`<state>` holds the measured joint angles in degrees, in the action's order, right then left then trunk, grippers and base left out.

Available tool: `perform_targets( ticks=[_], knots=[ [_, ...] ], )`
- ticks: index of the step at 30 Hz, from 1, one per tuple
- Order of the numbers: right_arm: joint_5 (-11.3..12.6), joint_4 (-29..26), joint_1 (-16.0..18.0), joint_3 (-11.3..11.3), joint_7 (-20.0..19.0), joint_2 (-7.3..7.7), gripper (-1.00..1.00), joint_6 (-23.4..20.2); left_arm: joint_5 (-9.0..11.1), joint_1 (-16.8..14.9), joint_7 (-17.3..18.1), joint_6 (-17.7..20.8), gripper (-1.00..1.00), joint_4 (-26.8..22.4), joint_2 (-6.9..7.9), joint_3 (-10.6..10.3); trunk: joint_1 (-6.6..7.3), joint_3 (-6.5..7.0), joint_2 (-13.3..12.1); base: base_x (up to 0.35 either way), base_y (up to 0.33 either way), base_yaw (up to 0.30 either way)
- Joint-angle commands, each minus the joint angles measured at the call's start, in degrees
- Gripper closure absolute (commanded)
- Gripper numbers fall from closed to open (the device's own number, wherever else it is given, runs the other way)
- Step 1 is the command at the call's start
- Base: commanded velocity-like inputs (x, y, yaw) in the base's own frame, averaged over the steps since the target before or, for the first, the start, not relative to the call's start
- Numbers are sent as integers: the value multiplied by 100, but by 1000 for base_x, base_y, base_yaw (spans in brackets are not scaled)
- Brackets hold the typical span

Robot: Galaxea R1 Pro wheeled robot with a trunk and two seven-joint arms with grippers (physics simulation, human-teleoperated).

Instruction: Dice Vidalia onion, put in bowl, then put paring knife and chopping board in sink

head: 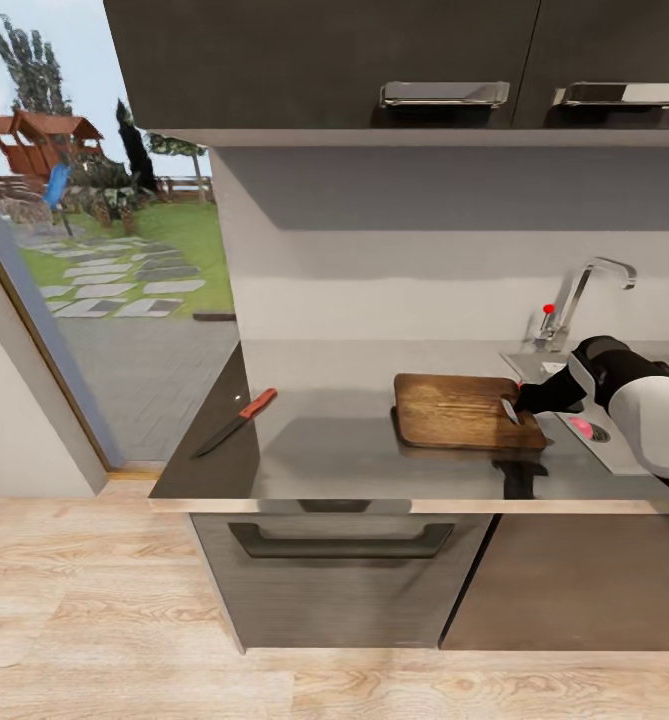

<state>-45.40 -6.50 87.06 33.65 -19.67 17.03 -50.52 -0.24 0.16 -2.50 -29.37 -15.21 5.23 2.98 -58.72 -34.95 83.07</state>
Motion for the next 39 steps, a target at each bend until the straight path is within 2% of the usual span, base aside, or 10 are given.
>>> perform_targets(
  ticks=[1,8,31,32,39],
  knots=[
    [-255,-18,-268,-182,-31,-27,100,23,-3,2,-5,-8,-100,-8,-2,9,-1,-6,1,0,0,0],
    [-262,-18,-268,-184,-18,-135,100,21,-3,1,-5,-8,-100,-8,-1,9,-1,-6,1,0,0,0],
    [-259,-18,-268,-198,-11,-243,100,18,-3,2,-5,-8,-100,-8,-3,9,-1,-6,1,0,0,0],
    [-259,-18,-268,-199,-11,-243,-100,20,-3,0,-5,-8,-100,-8,-3,9,-1,-6,1,0,0,0],
    [-259,-18,-268,-201,-19,-244,-100,24,-2,1,-5,-8,-100,-8,-4,9,-1,-6,1,0,0,0]
  ],
)
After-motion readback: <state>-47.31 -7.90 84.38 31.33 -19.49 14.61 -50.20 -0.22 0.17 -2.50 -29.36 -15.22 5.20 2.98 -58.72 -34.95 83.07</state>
